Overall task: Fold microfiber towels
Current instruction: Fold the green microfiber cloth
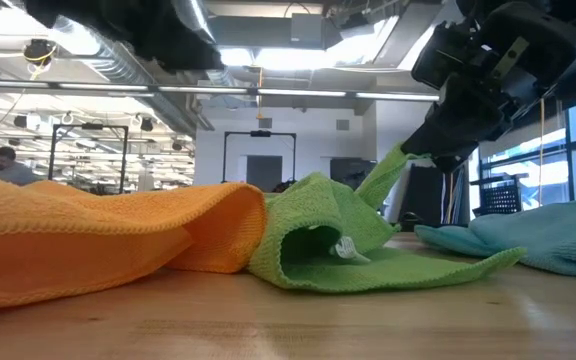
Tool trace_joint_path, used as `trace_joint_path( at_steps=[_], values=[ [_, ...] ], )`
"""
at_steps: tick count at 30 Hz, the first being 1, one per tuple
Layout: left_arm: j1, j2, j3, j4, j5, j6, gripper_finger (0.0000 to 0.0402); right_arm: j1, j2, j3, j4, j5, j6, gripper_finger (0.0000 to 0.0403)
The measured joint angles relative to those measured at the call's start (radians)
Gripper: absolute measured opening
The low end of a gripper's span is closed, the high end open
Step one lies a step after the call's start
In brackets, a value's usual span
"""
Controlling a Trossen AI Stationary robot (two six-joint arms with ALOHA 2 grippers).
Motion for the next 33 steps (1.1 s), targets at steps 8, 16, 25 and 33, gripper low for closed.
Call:
trace_joint_path(
  at_steps=[8, 16, 25, 33],
  values=[
    [0.038, 0.199, 0.051, 0.005, 0.042, -0.368, 0.0173, 0.0, 0.0, 0.0, 0.0, -0.003, -0.002, 0.001],
    [0.088, 0.355, 0.05, -0.012, 0.043, -0.538, 0.0206, 0.0, 0.0, 0.0, 0.001, -0.004, -0.024, 0.001],
    [0.158, 0.489, 0.05, 0.03, 0.061, -0.623, 0.0209, 0.0, 0.0, 0.0, 0.001, -0.005, -0.027, 0.001],
    [0.171, 0.532, 0.05, 0.078, 0.066, -0.623, 0.0207, 0.0, 0.0, 0.0, 0.002, -0.005, -0.023, 0.001]
  ],
)
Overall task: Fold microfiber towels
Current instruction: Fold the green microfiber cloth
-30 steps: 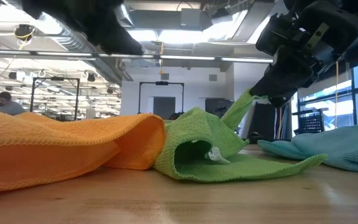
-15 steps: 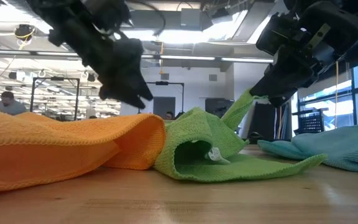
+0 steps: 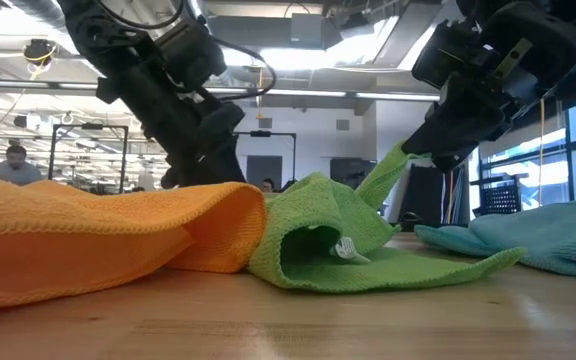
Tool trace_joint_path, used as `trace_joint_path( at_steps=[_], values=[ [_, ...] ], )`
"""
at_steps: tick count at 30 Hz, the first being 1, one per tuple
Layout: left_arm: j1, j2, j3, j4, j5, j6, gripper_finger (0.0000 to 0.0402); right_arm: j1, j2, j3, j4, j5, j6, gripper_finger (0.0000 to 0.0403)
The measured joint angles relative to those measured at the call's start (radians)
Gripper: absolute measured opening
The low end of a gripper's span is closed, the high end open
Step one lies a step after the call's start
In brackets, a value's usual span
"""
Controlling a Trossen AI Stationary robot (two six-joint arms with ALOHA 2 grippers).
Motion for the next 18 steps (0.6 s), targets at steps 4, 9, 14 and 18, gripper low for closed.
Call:
trace_joint_path(
  at_steps=[4, 9, 14, 18],
  values=[
    [0.008, 0.0, 0.0, 0.024, 0.0, 0.0, 0.0206, 0.0, 0.0, 0.0, 0.0, 0.0, -0.002, 0.001],
    [0.029, 0.0, 0.0, 0.015, 0.0, 0.007, 0.0206, 0.0, 0.0, 0.0, 0.0, 0.0, -0.003, 0.001],
    [0.05, 0.001, 0.0, 0.013, 0.037, 0.008, 0.0206, 0.0, 0.0, 0.0, 0.0, 0.0, -0.003, 0.001],
    [0.054, 0.062, -0.002, 0.013, 0.101, 0.007, 0.0206, 0.0, 0.0, -0.001, 0.003, 0.001, -0.005, 0.001]
  ],
)
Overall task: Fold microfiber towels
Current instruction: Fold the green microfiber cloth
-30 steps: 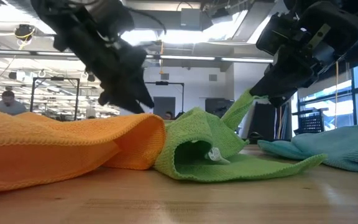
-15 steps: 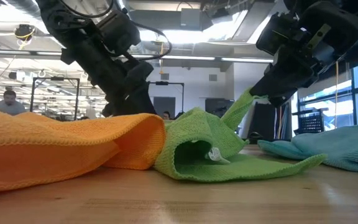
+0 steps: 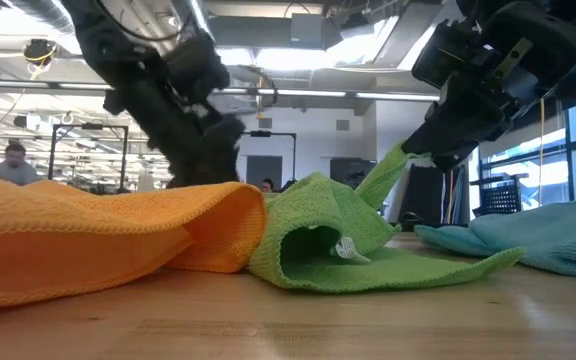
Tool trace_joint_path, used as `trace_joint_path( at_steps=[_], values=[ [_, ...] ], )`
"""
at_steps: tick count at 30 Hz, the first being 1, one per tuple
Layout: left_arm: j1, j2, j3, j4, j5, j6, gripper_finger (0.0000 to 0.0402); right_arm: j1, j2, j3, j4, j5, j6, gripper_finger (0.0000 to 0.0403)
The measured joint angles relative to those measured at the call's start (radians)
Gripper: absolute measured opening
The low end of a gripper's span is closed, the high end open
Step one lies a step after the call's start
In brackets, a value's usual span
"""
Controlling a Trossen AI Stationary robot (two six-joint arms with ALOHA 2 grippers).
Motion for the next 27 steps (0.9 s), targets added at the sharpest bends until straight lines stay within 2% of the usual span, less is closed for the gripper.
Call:
trace_joint_path(
  at_steps=[5, 12, 20, 27],
  values=[
    [0.0, 0.065, 0.0, 0.074, 0.002, -0.006, 0.0196, 0.0, 0.0, 0.0, 0.004, 0.0, -0.001, 0.001],
    [0.0, 0.056, 0.001, 0.241, 0.007, 0.026, 0.0133, 0.0, 0.0, 0.0, 0.005, 0.0, -0.002, 0.001],
    [0.0, 0.053, 0.001, 0.243, 0.023, 0.046, 0.0125, 0.0, 0.0, 0.0, 0.004, 0.0, -0.001, 0.001],
    [0.0, 0.053, 0.001, 0.147, -0.079, 0.079, 0.0105, 0.0, 0.0, 0.0, 0.004, 0.0, 0.0, 0.001]
  ],
)
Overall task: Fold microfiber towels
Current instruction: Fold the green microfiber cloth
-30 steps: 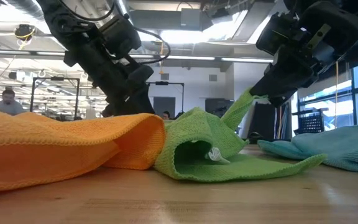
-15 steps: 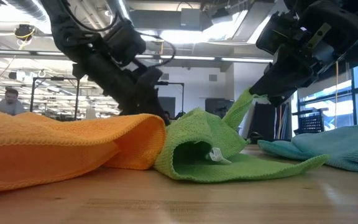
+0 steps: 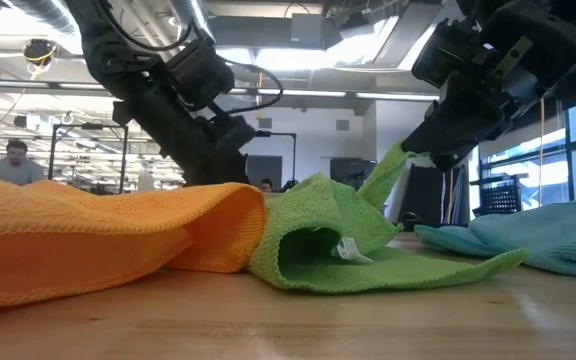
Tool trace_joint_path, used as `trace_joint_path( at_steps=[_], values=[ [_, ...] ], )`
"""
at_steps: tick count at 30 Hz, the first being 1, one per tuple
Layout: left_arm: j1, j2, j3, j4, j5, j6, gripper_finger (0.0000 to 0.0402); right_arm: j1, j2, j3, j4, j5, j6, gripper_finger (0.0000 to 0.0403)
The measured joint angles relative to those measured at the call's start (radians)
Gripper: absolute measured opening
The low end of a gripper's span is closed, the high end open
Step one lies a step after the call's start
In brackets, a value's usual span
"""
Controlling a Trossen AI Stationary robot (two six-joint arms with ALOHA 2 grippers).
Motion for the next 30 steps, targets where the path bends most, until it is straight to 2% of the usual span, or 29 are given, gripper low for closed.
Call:
trace_joint_path(
  at_steps=[6, 13, 20, 26, 30],
  values=[
    [0.002, -0.048, 0.025, 0.013, 0.034, -0.022, 0.001, 0.0, -0.032, 0.066, -0.101, -0.032, 0.042, 0.0008],
    [-0.014, -0.222, 0.135, -0.029, 0.031, 0.07, 0.0001, 0.001, -0.152, 0.297, -0.567, 0.075, -0.081, 0.0005],
    [-0.026, -0.432, 0.304, -0.238, -0.124, 0.214, 0.0, -0.008, -0.265, 0.572, -0.987, 0.268, -0.183, 0.0003],
    [-0.029, -0.537, 0.436, -0.281, -0.198, 0.292, 0.0, -0.038, -0.316, 0.8, -1.207, 0.428, -0.256, 0.0003],
    [-0.03, -0.569, 0.483, -0.272, -0.214, 0.312, 0.0, -0.069, -0.327, 0.931, -1.274, 0.476, -0.308, 0.0003]
  ],
)
